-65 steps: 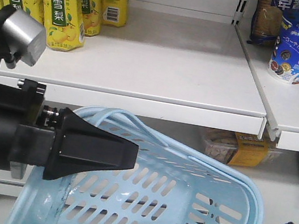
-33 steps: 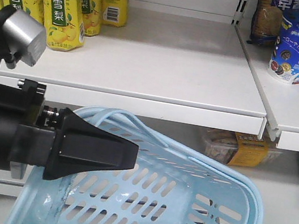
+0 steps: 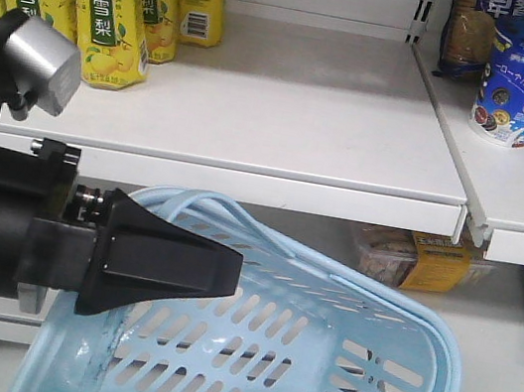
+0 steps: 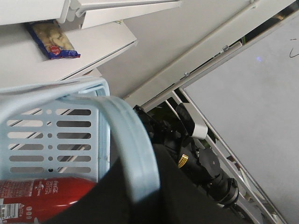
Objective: Place coke in basket with both arms
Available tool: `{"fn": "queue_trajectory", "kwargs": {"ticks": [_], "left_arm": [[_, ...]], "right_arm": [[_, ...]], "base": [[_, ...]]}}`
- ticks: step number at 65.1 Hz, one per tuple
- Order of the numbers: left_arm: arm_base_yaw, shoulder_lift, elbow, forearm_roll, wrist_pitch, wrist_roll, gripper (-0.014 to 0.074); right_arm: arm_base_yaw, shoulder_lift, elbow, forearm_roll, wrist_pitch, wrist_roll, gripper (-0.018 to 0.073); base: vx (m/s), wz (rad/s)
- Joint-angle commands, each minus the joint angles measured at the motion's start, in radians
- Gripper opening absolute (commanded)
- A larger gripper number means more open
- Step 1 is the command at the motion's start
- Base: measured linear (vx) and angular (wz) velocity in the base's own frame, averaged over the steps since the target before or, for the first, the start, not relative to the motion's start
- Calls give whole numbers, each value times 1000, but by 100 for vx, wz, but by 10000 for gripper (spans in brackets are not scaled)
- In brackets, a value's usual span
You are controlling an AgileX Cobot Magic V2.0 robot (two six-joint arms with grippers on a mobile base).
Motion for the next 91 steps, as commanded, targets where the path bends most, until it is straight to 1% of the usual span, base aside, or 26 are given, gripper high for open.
{"fn": "queue_trajectory", "kwargs": {"ticks": [1, 13, 21, 26, 31, 32, 33, 34, 35, 36, 38, 39, 42, 43, 44, 45, 50, 53, 55, 58, 62, 68, 76, 86, 91], "left_arm": [[-4, -27, -39, -134, -24, -3, -6], [-4, -27, -39, -123, -30, -3, -6], [-4, -27, -39, -38, -71, -3, -6], [-4, -27, -39, 61, -91, -25, -6], [-4, -32, -39, 160, -94, -87, -6], [-4, -39, -39, 189, -96, -115, -6], [-4, -45, -39, 211, -97, -126, -6], [-4, -50, -37, 243, -102, -173, -6], [-4, -53, -37, 253, -103, -185, -6], [-4, -62, -36, 287, -105, -223, -6], [-4, -73, -36, 336, -105, -274, -6], [-4, -82, -36, 375, -106, -311, -6], [-4, -102, -36, 454, -107, -379, -6], [-4, -109, -36, 495, -107, -410, -6], [-4, -116, -36, 522, -107, -420, -6], [-4, -127, -36, 560, -107, -457, -6], [-4, -174, -36, 681, -106, -553, -6], [-4, -196, -36, 737, -99, -609, -6], [-4, -218, -36, 784, -95, -640, -6], [-4, -248, -29, 855, -95, -663, -6], [-4, -296, -4, 916, -113, -669, -6], [-4, -360, 85, 983, -179, -668, -6], [-4, -451, 240, 1047, -331, -668, -6], [-4, -582, 437, 1051, -523, -668, -6], [-4, -644, 527, 1053, -593, -668, -6]], "right_arm": [[-4, 9, -30, -14, 20, 0, -5], [-4, 9, -30, -14, 20, 0, -5], [-4, 9, -30, -14, 20, 0, -5], [-4, 9, -30, -14, 19, -2, -5], [-4, 9, -30, -14, 19, -2, -5], [-4, 9, -30, -14, 19, -2, -5], [-4, 9, -30, -14, 19, -2, -5], [-4, 9, -30, -14, 19, -2, -5], [-4, 9, -30, -14, 19, -2, -5], [-4, 9, -30, -14, 20, -2, -5], [-4, 9, -30, -14, 20, -2, -5], [-4, 9, -30, -14, 20, -2, -5], [-4, 9, -30, -14, 20, -2, -5], [-4, 9, -30, -14, 20, -2, -5], [-4, 9, -30, -14, 20, -2, -5], [-4, 9, -30, -14, 20, -2, -5], [-4, 9, -30, -14, 20, -2, -5], [-4, 9, -30, -14, 20, -2, -5], [-4, 9, -30, -14, 20, -2, -5], [-4, 9, -30, -14, 20, -2, -5], [-4, 9, -30, -14, 20, -2, -5], [-4, 9, -30, -14, 20, -2, -5], [-4, 9, -30, -14, 20, -2, -5], [-4, 9, -30, -14, 20, -2, -5], [-4, 9, -30, -14, 21, -2, -5]], "base": [[0, 0], [0, 0], [0, 0], [0, 0], [0, 0], [0, 0], [0, 0], [0, 0], [0, 0], [0, 0], [0, 0], [0, 0], [0, 0], [0, 0], [0, 0], [0, 0], [0, 0], [0, 0], [0, 0], [0, 0], [0, 0], [0, 0], [0, 0], [0, 0], [0, 0]]}}
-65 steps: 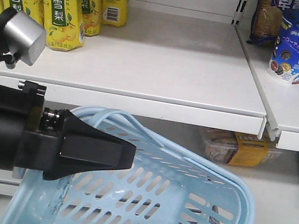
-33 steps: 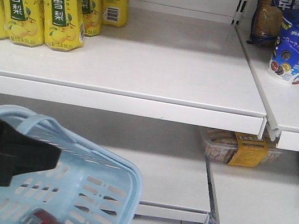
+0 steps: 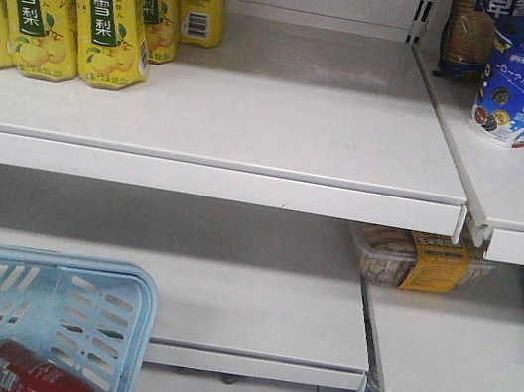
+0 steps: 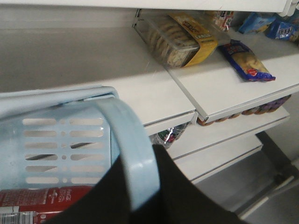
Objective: Place coke in basket with both arms
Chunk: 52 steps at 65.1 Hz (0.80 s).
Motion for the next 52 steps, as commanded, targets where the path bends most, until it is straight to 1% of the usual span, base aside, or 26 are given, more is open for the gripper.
{"fn": "queue_trajectory", "kwargs": {"ticks": [1, 7, 19, 25, 33, 37, 40, 44, 52], "left_arm": [[-4, -86, 71, -1, -257, 4, -6], [-4, -161, 162, 40, -300, 4, -6], [-4, -301, 321, 94, -312, 4, -6], [-2, -366, 392, 100, -326, 4, -6], [6, -465, 472, 96, -379, 3, -6], [25, -507, 471, 109, -351, 4, -6], [43, -524, 472, 127, -356, 4, -6], [81, -517, 472, 150, -356, 4, -6], [164, -518, 472, 152, -348, 4, -6]], "right_arm": [[-4, 9, -30, -14, 21, -2, -5], [-4, 9, -30, -14, 21, -2, -5], [-4, 9, -30, -14, 21, -2, -5], [-4, 9, -30, -14, 21, -2, -5], [-4, 9, -30, -14, 21, -2, -5], [-4, 9, -30, -14, 21, -2, -5], [-4, 9, -30, -14, 21, -2, -5], [-4, 9, -30, -14, 20, -2, -5], [-4, 9, -30, -14, 21, -2, -5]], "base": [[0, 0], [0, 0], [0, 0], [0, 0], [0, 0], [0, 0], [0, 0], [0, 0], [0, 0]]}}
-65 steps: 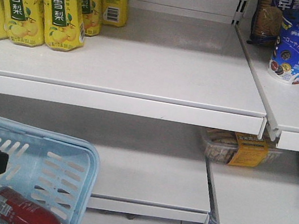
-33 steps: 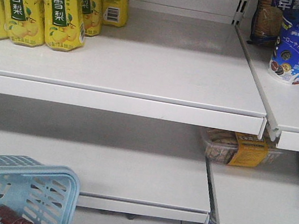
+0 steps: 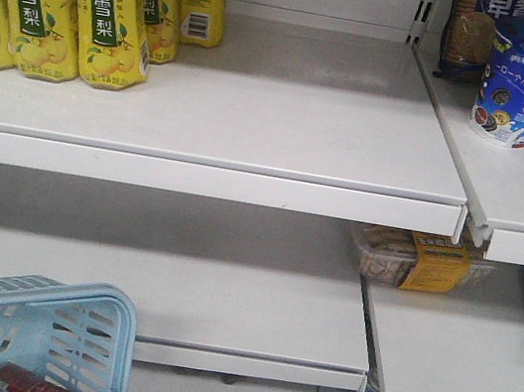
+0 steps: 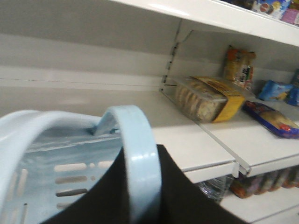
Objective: Place coke in basket with both arms
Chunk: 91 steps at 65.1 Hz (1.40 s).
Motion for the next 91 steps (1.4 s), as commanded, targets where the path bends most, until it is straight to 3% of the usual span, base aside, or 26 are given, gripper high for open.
{"fn": "queue_trajectory", "kwargs": {"ticks": [1, 14, 24, 33, 37, 46, 53, 74, 91], "left_arm": [[69, -13, -5, 58, -51, 20, -6], [218, -13, -5, 55, -54, 20, -6], [285, -13, -5, 55, -54, 20, -6], [315, -13, -5, 58, -54, 20, -6], [328, -13, -5, 93, -54, 9, -6], [369, -13, -5, 179, -62, -134, -6], [389, -13, -5, 186, -63, -215, -6], [443, -13, -6, 186, -188, -220, -6], [476, -13, -6, 185, -221, -231, -6]], "right_arm": [[-4, 9, -31, -14, 21, -2, -5], [-4, 9, -31, -14, 17, -2, -5], [-4, 9, -31, -14, 17, -2, -5], [-4, 9, -31, -14, 17, -2, -5], [-4, 9, -31, -14, 17, -2, -5], [-4, 9, -31, -14, 15, -2, -5], [-4, 9, -31, -14, 15, -2, -5], [-4, 9, -31, -14, 14, -2, -5], [-4, 9, -31, -14, 14, -2, -5]], "base": [[0, 0], [0, 0], [0, 0], [0, 0], [0, 0], [0, 0], [0, 0], [0, 0], [0, 0]]}}
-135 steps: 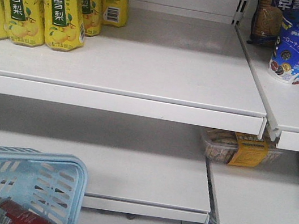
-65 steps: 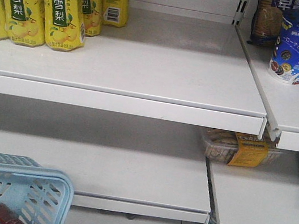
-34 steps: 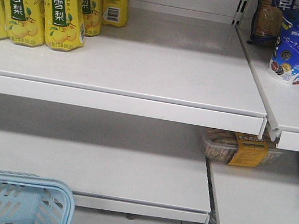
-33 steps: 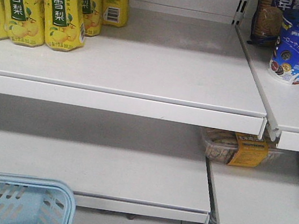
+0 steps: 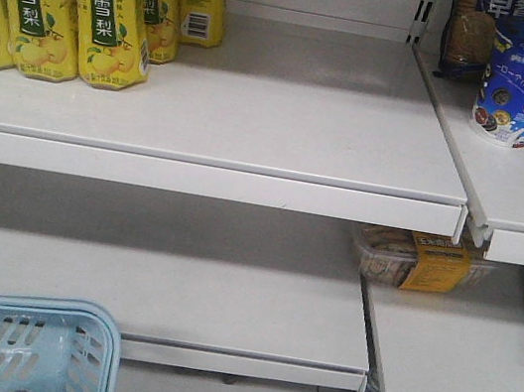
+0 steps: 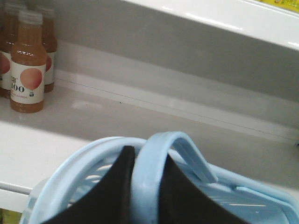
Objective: Place coke in basket with both arms
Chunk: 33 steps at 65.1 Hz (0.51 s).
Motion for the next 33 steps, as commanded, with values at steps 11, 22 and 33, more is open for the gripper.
{"fn": "queue_trajectory", "kwargs": {"ticks": [11, 22, 33], "left_arm": [[8, -14, -30, -15, -206, -37, -6], [8, -14, -30, -15, -229, -37, -6], [8, -14, -30, -15, -299, -37, -6]], "right_arm": [[-4, 9, -31, -14, 18, -2, -5], [-4, 9, -31, -14, 18, -2, -5], [-4, 9, -31, -14, 18, -2, -5]], "base": [[0, 0], [0, 0], [0, 0]]}}
